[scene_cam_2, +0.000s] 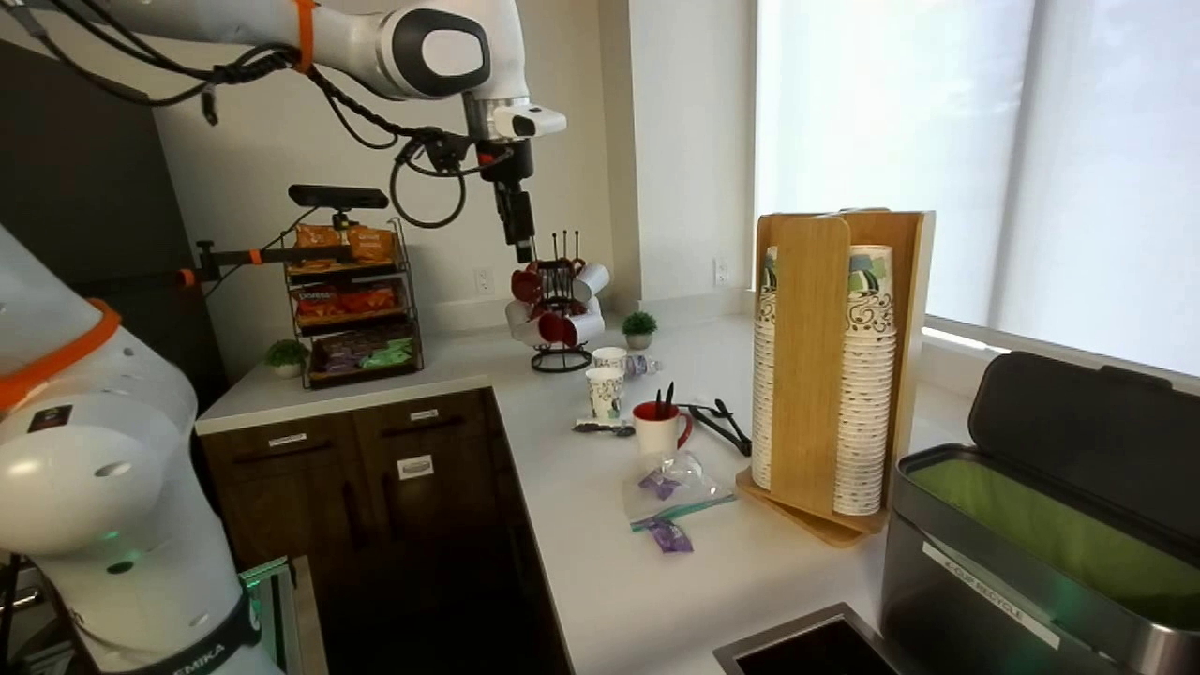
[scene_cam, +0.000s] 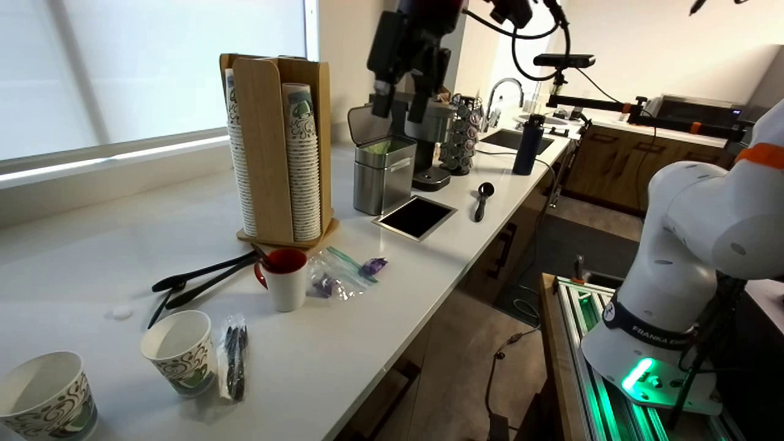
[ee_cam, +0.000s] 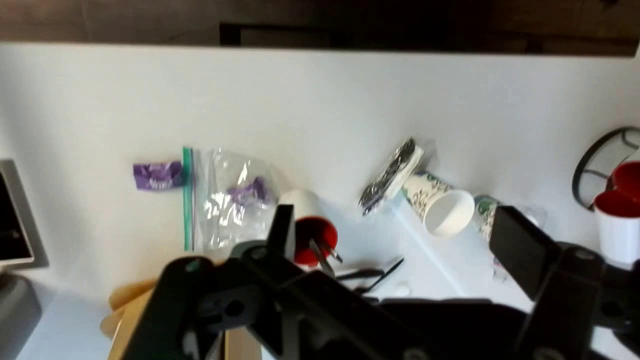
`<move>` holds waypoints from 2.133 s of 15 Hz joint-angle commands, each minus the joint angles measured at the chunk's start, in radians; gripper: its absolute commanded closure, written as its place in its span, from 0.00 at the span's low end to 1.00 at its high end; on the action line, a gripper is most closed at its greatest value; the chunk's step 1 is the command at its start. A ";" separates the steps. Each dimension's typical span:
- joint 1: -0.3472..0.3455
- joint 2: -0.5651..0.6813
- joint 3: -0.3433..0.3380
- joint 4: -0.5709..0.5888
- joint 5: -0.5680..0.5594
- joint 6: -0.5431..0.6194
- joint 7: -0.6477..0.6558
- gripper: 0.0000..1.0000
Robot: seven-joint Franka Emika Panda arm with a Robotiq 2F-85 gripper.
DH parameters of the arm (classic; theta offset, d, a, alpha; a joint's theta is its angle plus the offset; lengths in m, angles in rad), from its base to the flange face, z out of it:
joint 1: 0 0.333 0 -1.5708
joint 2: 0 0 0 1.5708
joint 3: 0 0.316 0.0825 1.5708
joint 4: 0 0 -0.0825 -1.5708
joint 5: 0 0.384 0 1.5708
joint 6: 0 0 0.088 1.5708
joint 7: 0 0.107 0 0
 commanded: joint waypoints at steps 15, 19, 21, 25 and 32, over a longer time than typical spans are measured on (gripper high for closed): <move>0.016 0.082 0.004 0.056 -0.101 0.113 0.097 0.00; -0.017 0.246 0.036 0.154 -0.289 0.134 0.152 0.00; -0.012 0.341 0.032 0.228 -0.385 0.092 0.175 0.00; 0.059 0.555 0.017 0.440 -0.530 -0.035 0.230 0.00; 0.213 0.837 -0.060 0.771 -0.544 -0.398 0.231 0.00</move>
